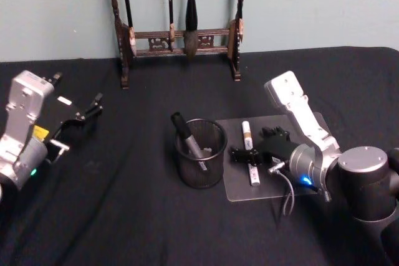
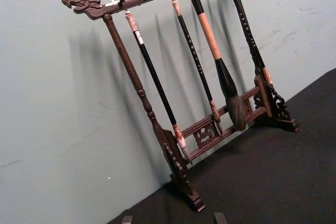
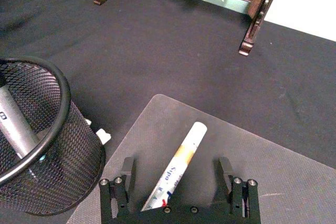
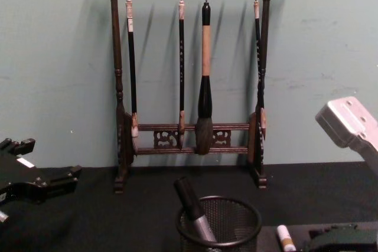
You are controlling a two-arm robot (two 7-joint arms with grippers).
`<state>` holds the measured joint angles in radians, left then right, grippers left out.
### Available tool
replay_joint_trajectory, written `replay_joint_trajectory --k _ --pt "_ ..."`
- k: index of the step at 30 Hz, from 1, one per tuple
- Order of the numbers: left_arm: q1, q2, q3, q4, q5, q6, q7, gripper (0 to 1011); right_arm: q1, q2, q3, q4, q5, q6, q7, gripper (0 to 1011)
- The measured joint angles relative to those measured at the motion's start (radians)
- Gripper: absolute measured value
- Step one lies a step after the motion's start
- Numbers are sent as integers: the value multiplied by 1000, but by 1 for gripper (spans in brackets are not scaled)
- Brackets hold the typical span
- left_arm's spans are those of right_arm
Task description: Pick up the water-based marker from the table and place it into the pen holder.
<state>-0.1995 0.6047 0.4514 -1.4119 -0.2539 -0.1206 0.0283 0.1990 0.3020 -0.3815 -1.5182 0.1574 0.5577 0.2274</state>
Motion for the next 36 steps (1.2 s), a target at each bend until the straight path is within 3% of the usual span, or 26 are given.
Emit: replay_joint_trajectory --k 26,36 --pt "0 0 0 0 0 0 0 1001 -14 -26 27 10 -51 -10 49 1000" --pt "0 0 0 0 0 0 0 1001 -14 -25 26 9 -49 -9 47 1000"
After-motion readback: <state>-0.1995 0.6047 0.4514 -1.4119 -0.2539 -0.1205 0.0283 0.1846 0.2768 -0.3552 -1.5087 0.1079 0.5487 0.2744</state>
